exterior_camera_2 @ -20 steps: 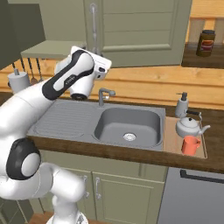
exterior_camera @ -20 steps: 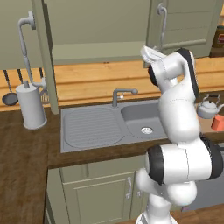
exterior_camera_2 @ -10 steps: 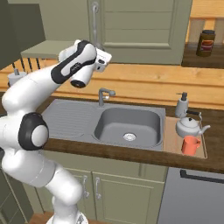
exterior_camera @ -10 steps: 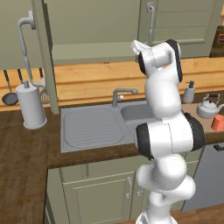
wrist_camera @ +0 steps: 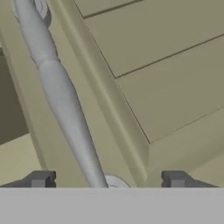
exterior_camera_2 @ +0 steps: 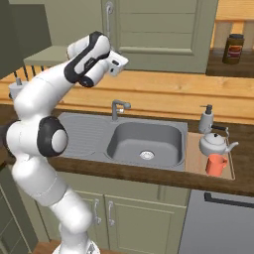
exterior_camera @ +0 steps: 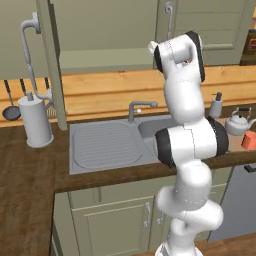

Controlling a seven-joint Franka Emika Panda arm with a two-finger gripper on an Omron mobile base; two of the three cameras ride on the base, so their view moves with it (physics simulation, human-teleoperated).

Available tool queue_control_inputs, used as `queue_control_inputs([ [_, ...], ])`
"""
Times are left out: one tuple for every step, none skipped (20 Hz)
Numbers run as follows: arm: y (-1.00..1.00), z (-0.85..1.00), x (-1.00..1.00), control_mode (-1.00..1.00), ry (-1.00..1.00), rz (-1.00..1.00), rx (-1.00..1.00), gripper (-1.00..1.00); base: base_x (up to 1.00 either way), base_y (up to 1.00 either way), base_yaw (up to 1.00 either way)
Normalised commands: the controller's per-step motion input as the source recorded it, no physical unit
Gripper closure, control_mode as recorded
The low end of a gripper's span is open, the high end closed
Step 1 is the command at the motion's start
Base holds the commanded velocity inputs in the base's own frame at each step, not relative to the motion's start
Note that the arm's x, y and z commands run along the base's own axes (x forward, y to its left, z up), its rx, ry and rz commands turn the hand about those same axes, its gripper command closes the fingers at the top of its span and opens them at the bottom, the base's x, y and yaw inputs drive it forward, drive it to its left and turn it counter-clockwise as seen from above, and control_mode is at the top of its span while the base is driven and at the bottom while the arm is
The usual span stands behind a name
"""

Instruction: Pick the kettle from the counter and place it on the tray. Then pick the mug from the cabinet and place it on the tray. Then close the cabinet doors.

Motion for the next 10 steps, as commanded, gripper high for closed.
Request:
queue_control_inputs([
  [0.11, -0.01, 0.49, -1.00, 0.01, -0.04, 0.00, -1.00, 0.00, 0.00, 0.00],
  [0.13, -0.06, 0.49, -1.00, 0.01, -0.04, 0.00, -1.00, 0.00, 0.00, 0.00],
  [0.14, -0.13, 0.46, -1.00, 0.02, -0.03, 0.00, -1.00, 0.00, 0.00, 0.00],
  [0.13, -0.28, 0.36, -1.00, 0.01, -0.02, 0.00, -1.00, 0.00, 0.00, 0.00],
  [0.14, -0.44, 0.22, -1.00, 0.00, -0.02, 0.00, -1.00, 0.00, 0.00, 0.00],
  [0.16, -0.53, 0.15, -1.00, 0.00, -0.01, 0.00, -1.00, 0.00, 0.00, 0.00],
  [0.13, -0.62, 0.09, -1.00, 0.00, -0.01, 0.00, -1.00, 0.00, 0.00, 0.00],
  [0.12, -0.69, 0.04, -1.00, 0.00, 0.00, 0.00, -1.00, 0.00, 0.00, 0.00],
  [0.11, -0.72, 0.00, -1.00, 0.00, 0.00, 0.00, -1.00, 0.00, 0.00, 0.00],
  [0.09, -0.75, 0.00, -1.00, 0.00, 0.00, 0.00, -1.00, 0.00, 0.00, 0.00],
])
